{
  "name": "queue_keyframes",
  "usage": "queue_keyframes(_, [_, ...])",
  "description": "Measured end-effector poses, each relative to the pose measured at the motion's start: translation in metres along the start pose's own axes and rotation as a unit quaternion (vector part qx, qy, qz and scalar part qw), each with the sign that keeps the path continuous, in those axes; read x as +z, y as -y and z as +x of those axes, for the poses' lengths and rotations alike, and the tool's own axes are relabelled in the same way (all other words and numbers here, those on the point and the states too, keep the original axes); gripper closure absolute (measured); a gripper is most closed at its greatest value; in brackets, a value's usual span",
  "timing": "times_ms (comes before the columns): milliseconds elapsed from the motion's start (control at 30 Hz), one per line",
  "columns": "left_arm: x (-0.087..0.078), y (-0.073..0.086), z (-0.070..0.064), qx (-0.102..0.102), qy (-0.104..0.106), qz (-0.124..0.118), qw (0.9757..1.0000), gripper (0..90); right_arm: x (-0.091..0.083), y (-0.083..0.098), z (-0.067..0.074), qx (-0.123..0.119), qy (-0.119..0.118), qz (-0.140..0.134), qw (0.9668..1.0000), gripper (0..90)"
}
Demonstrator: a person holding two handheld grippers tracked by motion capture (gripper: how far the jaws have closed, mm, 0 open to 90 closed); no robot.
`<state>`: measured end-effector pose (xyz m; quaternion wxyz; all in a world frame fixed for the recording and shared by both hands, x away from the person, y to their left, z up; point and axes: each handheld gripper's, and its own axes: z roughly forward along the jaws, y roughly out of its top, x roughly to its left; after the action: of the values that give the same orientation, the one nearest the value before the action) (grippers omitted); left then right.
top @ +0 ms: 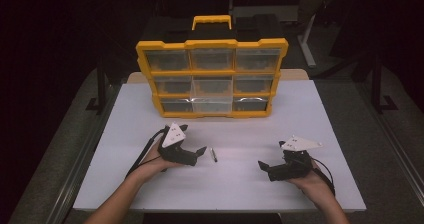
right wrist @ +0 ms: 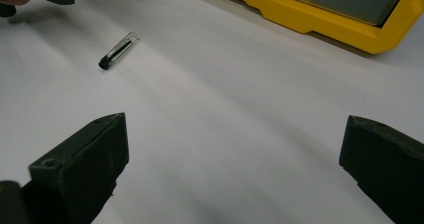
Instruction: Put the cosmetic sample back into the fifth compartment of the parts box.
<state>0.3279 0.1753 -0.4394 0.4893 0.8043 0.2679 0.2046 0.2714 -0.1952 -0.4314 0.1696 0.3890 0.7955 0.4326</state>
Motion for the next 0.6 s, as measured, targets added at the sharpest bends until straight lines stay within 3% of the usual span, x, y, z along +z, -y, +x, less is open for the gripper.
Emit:
queue_keyframes(167, [-0.001, -0.001, 0.003, -0.018, 0.01, -0.004, 0.9998, 0.3, 0.0, 0.0, 0.0, -0.002, 0.001, 0.0, 1.0, 0.0])
queue_keyframes(267, [-0.002, -0.001, 0.004, -0.012, 0.007, -0.002, 0.9999, 0.3, 0.0, 0.0, 0.0, -0.002, 0.001, 0.0, 1.0, 0.0])
queue_keyframes(600, [-0.018, 0.0, 0.006, -0.016, -0.001, -0.029, 0.9994, 0.4, -0.001, 0.0, -0.001, 0.0, 0.002, -0.002, 1.0, 0.0])
